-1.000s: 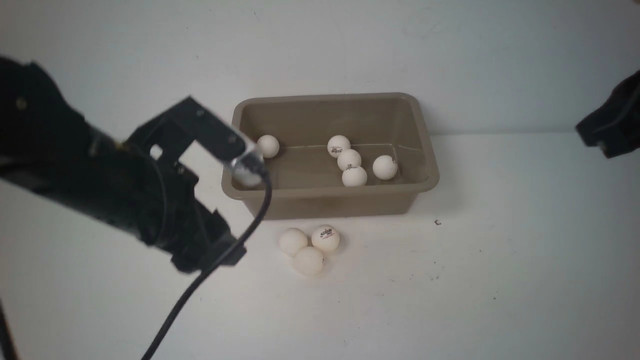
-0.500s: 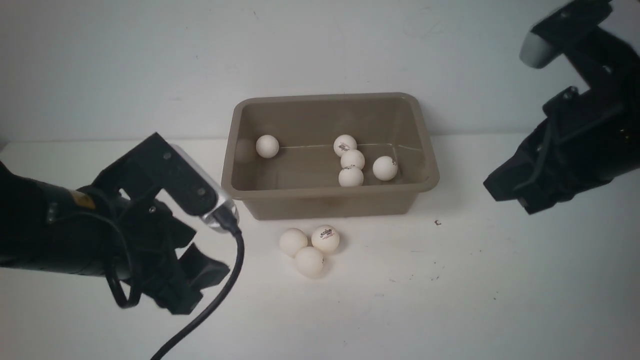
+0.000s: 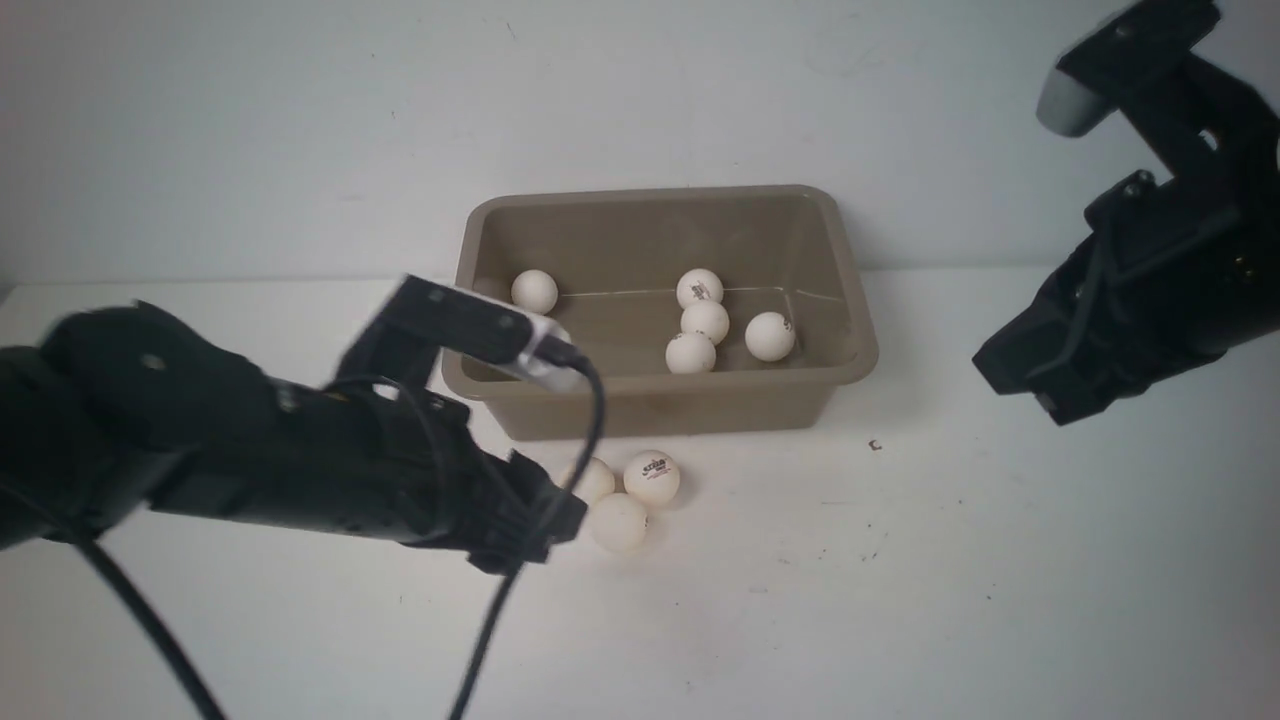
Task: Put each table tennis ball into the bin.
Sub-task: Use the left arm to clamp the table tennis ball closest to it
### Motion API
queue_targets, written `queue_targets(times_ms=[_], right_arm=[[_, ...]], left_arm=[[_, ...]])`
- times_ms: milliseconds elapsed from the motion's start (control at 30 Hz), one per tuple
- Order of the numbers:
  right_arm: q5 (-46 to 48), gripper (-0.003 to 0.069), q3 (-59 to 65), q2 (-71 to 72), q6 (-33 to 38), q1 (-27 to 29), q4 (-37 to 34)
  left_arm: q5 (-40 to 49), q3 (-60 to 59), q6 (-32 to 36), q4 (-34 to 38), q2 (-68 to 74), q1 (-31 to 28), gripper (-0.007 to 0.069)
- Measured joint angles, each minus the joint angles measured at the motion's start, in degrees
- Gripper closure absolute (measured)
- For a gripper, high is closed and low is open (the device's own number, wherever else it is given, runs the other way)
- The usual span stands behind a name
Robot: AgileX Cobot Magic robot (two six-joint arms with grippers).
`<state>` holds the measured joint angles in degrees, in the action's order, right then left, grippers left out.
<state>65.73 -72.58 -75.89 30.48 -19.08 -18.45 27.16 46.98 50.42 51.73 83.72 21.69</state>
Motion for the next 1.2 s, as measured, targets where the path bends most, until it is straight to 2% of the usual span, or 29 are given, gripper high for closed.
queue_targets(times_ms=[133, 233, 733, 1200], right_arm=[[0.1, 0.0675, 0.0, 0.0, 0.0, 0.0, 0.0], [0.2, 0.0675, 0.0, 0.0, 0.0, 0.0, 0.0], [0.5, 0.0675, 0.0, 0.0, 0.0, 0.0, 0.0], [1.0, 0.0675, 0.0, 0.0, 0.0, 0.0, 0.0]], left_arm=[[-5.5, 0.0, 0.0, 0.3, 3.8, 5.2, 0.0219], [-8.7, 0.0, -0.1, 0.4, 6.1, 7.0, 0.0219], [-11.7, 6.3, -0.1, -4.7, 12.5, 7.3, 0.0219], [-16.1, 7.5, 0.5, -7.2, 18.1, 7.4, 0.0219]])
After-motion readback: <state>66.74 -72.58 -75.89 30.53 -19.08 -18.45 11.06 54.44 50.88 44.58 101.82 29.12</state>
